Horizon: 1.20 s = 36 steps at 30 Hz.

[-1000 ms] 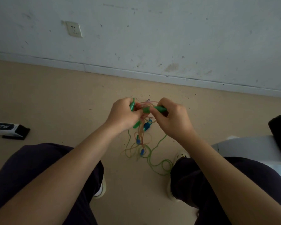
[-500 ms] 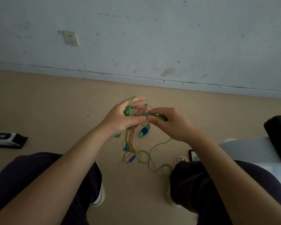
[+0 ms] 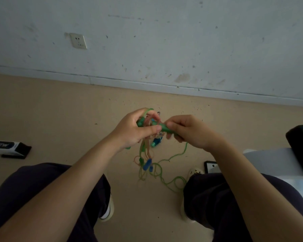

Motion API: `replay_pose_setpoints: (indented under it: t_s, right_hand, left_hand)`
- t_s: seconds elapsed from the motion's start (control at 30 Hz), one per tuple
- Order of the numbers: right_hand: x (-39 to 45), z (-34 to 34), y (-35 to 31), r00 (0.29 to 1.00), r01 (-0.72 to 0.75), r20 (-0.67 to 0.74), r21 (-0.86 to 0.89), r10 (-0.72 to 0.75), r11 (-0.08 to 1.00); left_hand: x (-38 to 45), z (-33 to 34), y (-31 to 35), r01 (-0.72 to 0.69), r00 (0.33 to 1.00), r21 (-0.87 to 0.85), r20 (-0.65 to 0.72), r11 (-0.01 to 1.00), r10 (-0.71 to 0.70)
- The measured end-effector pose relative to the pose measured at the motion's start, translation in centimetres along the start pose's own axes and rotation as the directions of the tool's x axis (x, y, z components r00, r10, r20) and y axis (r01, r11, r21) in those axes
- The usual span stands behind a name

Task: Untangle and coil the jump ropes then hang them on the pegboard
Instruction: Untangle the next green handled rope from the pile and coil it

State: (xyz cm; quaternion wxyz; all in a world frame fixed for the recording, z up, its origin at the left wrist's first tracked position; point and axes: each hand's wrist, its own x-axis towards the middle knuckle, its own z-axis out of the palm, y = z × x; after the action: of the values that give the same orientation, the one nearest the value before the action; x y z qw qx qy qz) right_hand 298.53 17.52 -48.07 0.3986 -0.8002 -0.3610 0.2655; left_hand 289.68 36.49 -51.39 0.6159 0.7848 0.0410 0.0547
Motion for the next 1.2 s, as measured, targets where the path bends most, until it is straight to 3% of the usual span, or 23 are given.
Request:
replay_pose_setpoints:
  t_s: [0.17,0.37,0.73,0.83,0.93,1.2]
  right_hand:
    - [0.2,0.6,0.1,0.996,-0.074,0.037,-0.094,0.078,0.993]
    - [0.2,0.7,-0.1,0.998,0.0,0.068,-0.075,0.006,0.997]
    - [0.8,1.5,0.0,0.992,-0.124,-0.04,-0.118,0.12,0.985]
    - [0.6,1.3,0.1,0.995,-0.071,-0.066,-0.023,0.069,0.997]
    - [0.1,0.4,0.3,1.0,-0.012,0.002,0.062,0.012,0.998]
    - [-0.3,-0.8,0.4,0.994,-0.05,0.1,-0.043,0.054,0.998]
  left_hand:
    - [-0.1,0.3,0.4,0.002,0.995,0.032,0.103,0.999,-0.005]
    - [-0.2,-0.2,0.4,0.001,0.99,0.053,0.142,0.999,-0.009]
    - [-0.3,0.1,0.5,0.036,0.983,0.049,0.177,0.998,-0.044]
    - [-0.3,-0.2,0.4,0.056,0.987,-0.012,0.154,0.998,-0.054]
    - [-0.3,-0.4,0.2,0.06,0.988,-0.002,0.14,0.998,-0.059]
    - [-0.4,-0.9,0.3,0.182,0.961,-0.005,0.213,0.983,-0.177]
